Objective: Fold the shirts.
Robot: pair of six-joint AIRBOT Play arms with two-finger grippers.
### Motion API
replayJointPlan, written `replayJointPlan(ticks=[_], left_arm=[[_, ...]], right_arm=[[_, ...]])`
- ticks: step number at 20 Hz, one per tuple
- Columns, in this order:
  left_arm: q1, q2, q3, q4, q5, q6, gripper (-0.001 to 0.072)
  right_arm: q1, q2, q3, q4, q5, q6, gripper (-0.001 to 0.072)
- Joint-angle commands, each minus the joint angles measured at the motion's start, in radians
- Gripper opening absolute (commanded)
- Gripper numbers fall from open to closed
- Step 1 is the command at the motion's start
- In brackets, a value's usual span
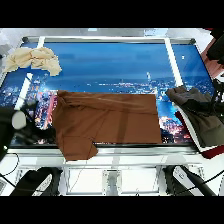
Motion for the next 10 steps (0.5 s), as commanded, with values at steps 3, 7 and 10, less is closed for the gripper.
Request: replayJointPlan(ticks=[3,7,10], left_arm=[[0.001,0.063,-0.307,-0.280,0.052,-0.130,0.0702],[0.001,0.057,-0.350,-0.270,0.134,-0.220,0.0673],[0.001,0.039,-0.375,-0.414,0.261,-0.234,0.0672]], right_arm=[[-0.006,0.009,0.000,0.130,0.017,-0.047,0.0326],[-0.006,0.009,-0.001,0.179,0.019,-0.063,0.0326],[-0.006,0.009,-0.001,0.193,0.025,-0.072,0.0326]])
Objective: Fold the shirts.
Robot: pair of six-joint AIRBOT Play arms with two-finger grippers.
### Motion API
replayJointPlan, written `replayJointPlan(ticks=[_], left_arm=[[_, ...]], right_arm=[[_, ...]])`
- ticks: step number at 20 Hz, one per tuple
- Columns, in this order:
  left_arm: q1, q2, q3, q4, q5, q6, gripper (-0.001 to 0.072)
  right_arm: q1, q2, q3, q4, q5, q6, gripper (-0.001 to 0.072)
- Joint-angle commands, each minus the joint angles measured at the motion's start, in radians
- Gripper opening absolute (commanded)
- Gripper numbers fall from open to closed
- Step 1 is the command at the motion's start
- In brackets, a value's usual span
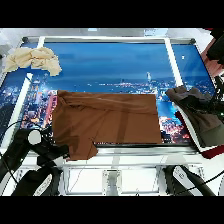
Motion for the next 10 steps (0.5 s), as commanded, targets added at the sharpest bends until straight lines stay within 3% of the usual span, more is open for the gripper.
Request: replayJointPlan(ticks=[1,5,10], left_arm=[[0.001,-0.019,-0.047,-0.142,0.164,-0.052,0.0672],[0.001,-0.028,-0.054,-0.044,0.239,-0.151,0.0672],[0.001,-0.028,-0.054,0.007,0.303,-0.178,0.0671]], right_arm=[[0.000,0.000,0.000,0.031,0.006,-0.014,0.0325],[0.000,0.000,0.000,0.033,0.038,-0.016,0.0326],[0.000,0.000,0.000,0.034,0.047,-0.015,0.0325]])
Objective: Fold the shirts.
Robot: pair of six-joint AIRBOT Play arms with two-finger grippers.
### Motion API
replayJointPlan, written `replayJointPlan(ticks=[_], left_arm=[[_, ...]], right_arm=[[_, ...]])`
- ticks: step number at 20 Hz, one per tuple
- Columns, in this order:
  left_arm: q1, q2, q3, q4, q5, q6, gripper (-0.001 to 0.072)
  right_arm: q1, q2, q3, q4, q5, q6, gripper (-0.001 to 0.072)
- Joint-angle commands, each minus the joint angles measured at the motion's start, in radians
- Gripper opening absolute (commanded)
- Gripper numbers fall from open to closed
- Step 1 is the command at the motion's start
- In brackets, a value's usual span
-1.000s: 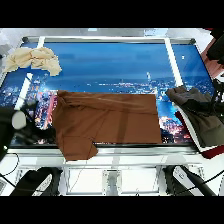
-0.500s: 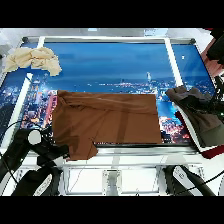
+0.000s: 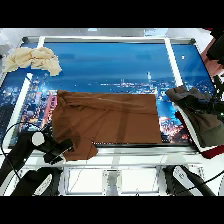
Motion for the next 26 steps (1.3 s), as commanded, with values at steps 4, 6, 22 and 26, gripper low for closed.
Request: replayJointPlan(ticks=[4,6,22,26], left_arm=[[0.001,-0.003,-0.016,-0.023,0.140,-0.031,0.0671],[0.001,-0.003,-0.035,-0.031,0.123,-0.031,0.0671],[0.001,-0.003,0.021,0.027,-0.111,-0.028,0.0580],[0.000,-0.003,-0.053,-0.082,0.062,-0.029,0.0580]], right_arm=[[0.000,0.000,0.000,0.003,0.025,0.000,0.0325],[0.000,0.000,0.000,0.003,0.025,0.000,0.0325],[0.000,0.000,0.000,-0.009,0.026,-0.023,0.0325],[0.000,0.000,0.000,-0.009,0.026,-0.023,0.0325]])
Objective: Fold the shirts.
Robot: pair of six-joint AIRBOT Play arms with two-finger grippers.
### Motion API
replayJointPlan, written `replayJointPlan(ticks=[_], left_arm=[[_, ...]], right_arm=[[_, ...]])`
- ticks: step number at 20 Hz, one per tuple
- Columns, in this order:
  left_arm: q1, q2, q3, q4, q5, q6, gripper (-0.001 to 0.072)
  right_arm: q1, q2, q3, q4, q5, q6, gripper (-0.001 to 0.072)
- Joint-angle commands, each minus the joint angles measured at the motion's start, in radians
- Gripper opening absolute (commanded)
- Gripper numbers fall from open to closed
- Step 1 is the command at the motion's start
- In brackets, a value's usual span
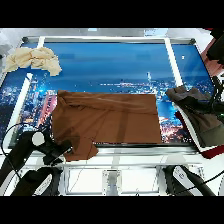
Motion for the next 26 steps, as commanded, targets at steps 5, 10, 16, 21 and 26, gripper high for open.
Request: replayJointPlan(ticks=[5,10,16,21,26], left_arm=[[0.000,-0.001,-0.052,-0.069,0.270,-0.005,0.0580],[0.000,0.000,-0.052,-0.079,0.264,0.005,0.0012],[0.000,0.000,-0.051,-0.151,0.370,0.065,0.0012],[0.000,0.000,-0.052,-0.198,0.394,0.135,0.0012],[0.000,0.000,-0.052,-0.218,0.393,0.184,0.0012]], right_arm=[[0.000,0.000,0.000,0.000,0.005,-0.001,0.0325],[0.000,0.000,0.000,0.000,0.079,0.011,0.0323],[0.000,0.000,-0.175,-0.031,0.173,0.217,0.0312],[0.000,0.000,-0.528,0.014,0.140,0.238,0.0312],[0.000,0.000,-0.705,0.115,-0.003,0.294,0.0312]])
